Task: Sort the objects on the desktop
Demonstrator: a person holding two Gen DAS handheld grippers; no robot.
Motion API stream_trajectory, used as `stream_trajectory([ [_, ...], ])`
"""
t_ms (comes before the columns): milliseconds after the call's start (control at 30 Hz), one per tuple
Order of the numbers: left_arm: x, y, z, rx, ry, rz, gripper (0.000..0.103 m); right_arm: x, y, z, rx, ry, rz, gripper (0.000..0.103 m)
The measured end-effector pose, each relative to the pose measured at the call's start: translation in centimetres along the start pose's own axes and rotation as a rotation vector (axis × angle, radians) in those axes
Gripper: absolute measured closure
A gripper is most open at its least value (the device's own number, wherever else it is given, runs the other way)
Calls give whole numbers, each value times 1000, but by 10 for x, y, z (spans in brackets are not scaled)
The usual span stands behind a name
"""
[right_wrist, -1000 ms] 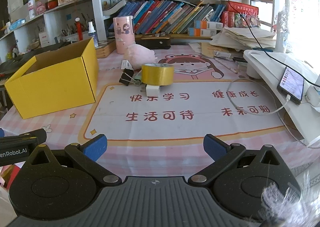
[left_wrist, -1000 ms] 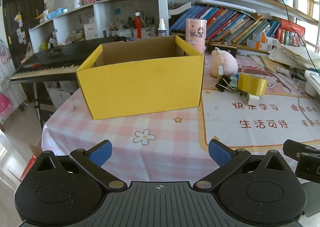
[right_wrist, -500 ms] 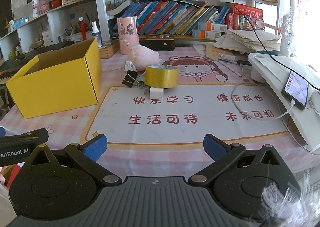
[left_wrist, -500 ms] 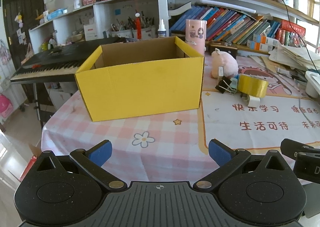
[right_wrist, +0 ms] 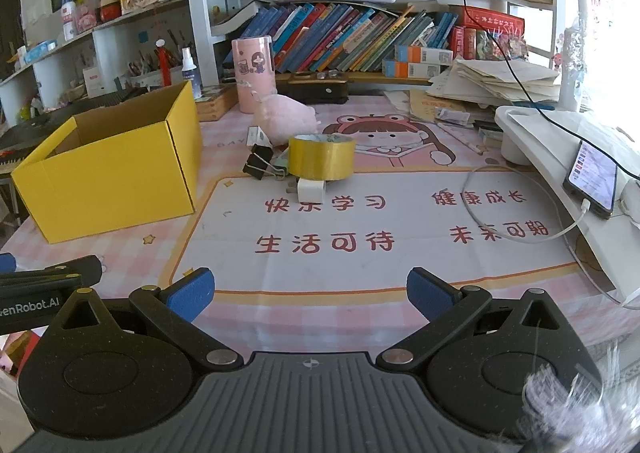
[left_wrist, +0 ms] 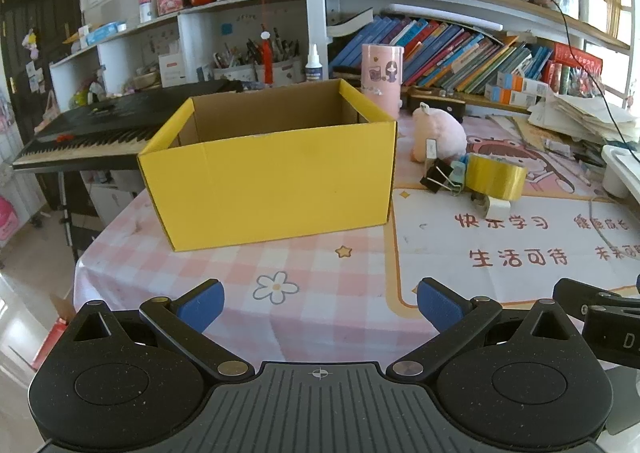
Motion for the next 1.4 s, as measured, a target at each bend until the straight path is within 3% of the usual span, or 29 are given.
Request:
stream_trajectory([
  [700,-6,-8,11,16,-17,-8,0,-13,-6,12,11,-30,-17,0],
  [1400,-21,-20,23,98,-111,-40,0,-47,-38,22,76,-129,-43,0],
])
Point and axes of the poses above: each gripper's, at about its wrist camera, not at the fingertips, and x roughly against the way its jaws point, z to its right, y to its underside, the point moved 6 cm from there along -x, roughly the way its jaws point, and after that the axes turned 3 degrees about -x, right-handed, at the moved point
